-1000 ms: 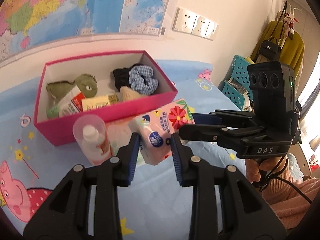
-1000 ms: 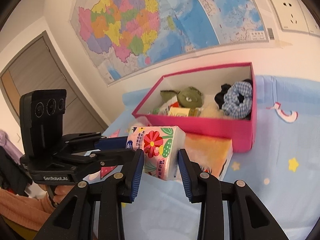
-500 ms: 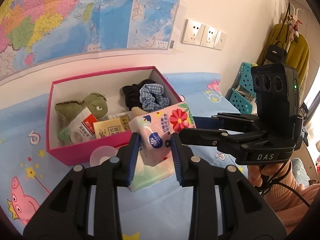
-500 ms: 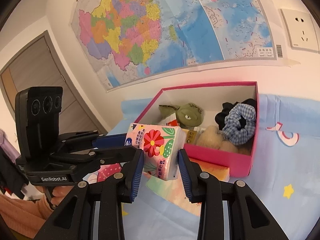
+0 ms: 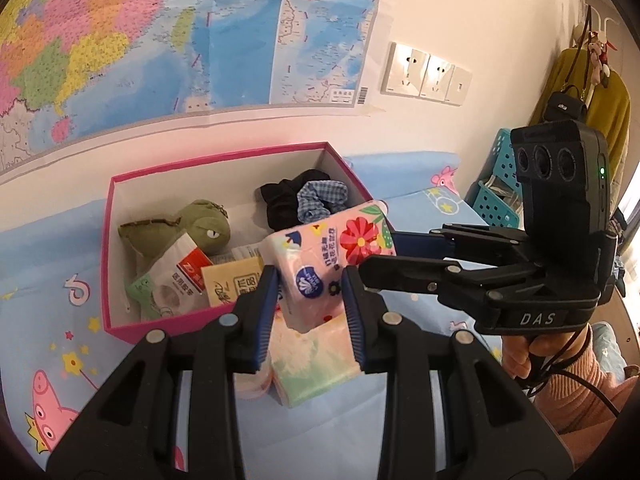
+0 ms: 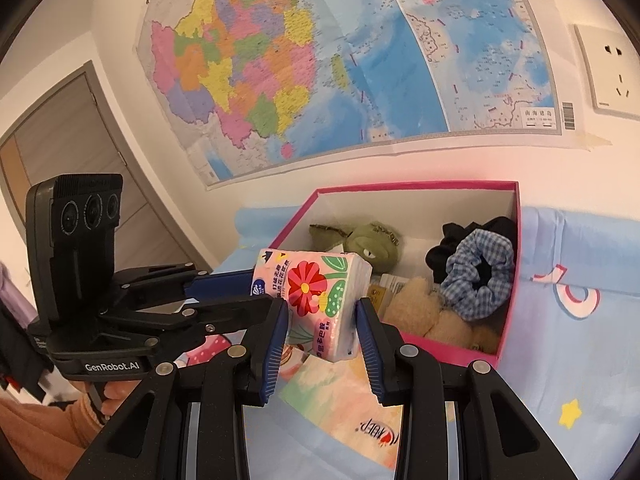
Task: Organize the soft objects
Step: 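Lift the pink floral tissue pack and carry it over the box, then lower the floral tissue pack into the box and open the left gripper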
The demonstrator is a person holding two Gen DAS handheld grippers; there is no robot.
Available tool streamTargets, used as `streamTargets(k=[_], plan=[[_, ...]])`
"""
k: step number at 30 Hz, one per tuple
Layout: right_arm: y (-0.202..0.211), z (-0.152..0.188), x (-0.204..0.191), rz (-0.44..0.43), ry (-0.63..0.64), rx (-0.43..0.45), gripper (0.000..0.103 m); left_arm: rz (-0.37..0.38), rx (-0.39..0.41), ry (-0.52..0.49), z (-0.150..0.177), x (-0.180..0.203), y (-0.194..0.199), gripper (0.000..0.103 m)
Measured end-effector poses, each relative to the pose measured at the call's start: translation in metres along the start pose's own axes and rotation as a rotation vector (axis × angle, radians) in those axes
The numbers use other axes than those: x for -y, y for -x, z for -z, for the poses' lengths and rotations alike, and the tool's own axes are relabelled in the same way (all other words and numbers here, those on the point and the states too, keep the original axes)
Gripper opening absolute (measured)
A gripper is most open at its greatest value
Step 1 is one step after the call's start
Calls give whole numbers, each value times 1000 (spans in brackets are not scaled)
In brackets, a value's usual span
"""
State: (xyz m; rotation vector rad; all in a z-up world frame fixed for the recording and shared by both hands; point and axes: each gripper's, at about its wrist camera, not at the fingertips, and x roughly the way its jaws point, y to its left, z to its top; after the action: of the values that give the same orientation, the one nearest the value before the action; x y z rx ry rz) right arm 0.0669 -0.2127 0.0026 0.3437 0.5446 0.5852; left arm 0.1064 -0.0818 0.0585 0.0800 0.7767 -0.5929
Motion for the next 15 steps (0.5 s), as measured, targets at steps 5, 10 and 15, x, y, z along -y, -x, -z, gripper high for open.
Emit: streamTargets(k=[5, 10, 15], plan=[[-6, -6, 3, 6, 1, -3, 36, -23, -3, -4, -4, -1, -7, 34], [-12, -10, 8, 10, -10, -4, 36, -34, -11, -5, -7, -3, -14, 34], [-18, -13, 12, 15, -17, -6, 36, -45, -21, -5, -14, -8, -22, 34]])
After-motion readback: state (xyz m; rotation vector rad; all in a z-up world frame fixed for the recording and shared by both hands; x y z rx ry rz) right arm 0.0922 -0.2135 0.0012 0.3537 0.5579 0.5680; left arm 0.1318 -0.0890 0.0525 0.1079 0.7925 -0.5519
